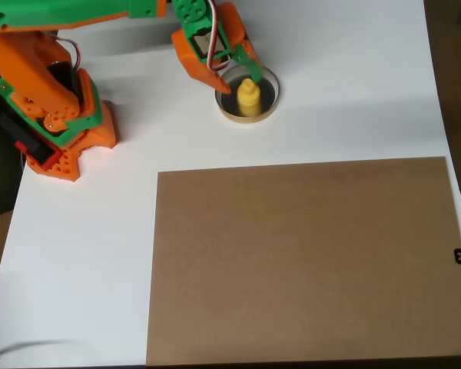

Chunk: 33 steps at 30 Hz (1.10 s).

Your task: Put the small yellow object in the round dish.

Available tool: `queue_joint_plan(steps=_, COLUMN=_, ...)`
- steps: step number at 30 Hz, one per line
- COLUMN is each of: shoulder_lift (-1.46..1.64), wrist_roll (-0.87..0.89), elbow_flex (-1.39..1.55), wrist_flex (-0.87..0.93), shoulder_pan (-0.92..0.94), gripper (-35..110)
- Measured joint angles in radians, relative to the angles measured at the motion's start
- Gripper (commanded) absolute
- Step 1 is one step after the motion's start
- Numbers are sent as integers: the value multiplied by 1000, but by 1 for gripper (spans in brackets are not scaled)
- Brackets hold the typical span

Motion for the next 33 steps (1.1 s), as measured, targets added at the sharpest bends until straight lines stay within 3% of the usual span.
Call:
queue_joint_plan(steps=8, shoulder_lift=3, wrist_roll=-9, elbow_flex=0, wrist_flex=11, shoulder_pan=-8, gripper=20)
queue_joint_plan(steps=16, shoulder_lift=127, wrist_roll=-123, elbow_flex=-2, wrist_flex=117, shoulder_pan=146, gripper=22)
queue_joint_plan(steps=27, shoulder_lift=256, wrist_roll=-367, elbow_flex=-60, wrist_flex=141, shoulder_pan=718, gripper=23)
queue_joint_plan(steps=33, shoulder_lift=351, wrist_roll=-360, elbow_flex=-40, wrist_flex=66, shoulder_pan=1014, gripper=24)
